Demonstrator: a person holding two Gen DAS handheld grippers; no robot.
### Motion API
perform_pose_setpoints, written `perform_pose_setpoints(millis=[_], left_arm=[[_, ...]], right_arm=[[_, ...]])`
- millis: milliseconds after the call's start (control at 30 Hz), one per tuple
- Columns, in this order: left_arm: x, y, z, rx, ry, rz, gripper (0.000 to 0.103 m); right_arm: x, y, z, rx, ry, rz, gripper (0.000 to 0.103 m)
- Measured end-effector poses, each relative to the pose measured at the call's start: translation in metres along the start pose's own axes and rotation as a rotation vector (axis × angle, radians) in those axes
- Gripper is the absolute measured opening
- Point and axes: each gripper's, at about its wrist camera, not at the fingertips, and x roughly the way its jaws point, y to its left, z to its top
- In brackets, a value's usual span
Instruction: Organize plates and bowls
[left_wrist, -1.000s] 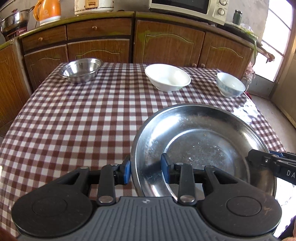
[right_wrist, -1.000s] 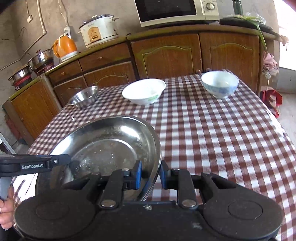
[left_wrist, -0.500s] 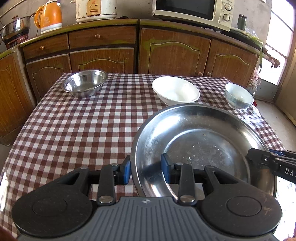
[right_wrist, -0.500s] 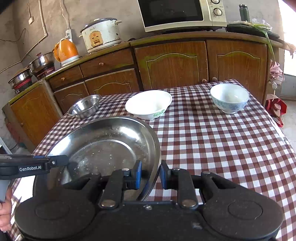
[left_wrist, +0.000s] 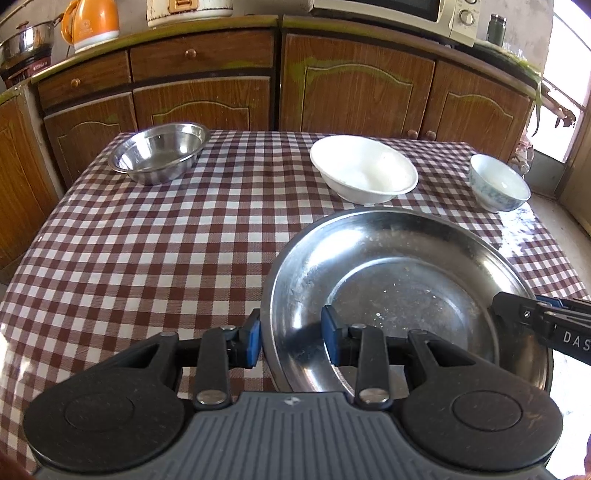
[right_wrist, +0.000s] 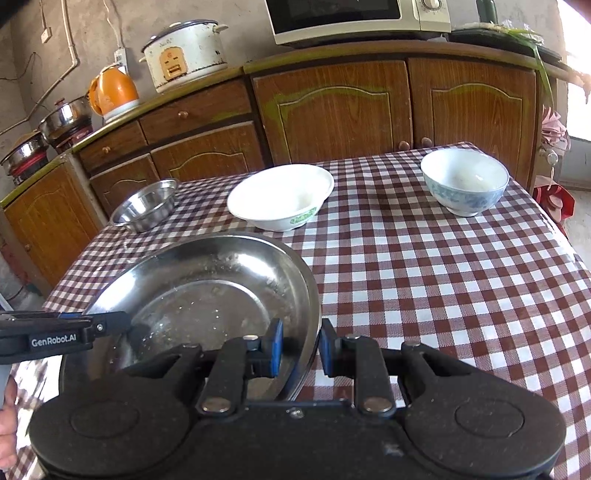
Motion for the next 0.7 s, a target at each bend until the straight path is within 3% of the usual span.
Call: perform_pose_setpoints(millis=[700], left_arm=[[0.042, -0.005, 0.002, -0.004, 0.043, 0.007, 0.035]], right_arm=[[0.048, -0.013, -0.002, -0.004, 0.032, -0.043, 0.027]])
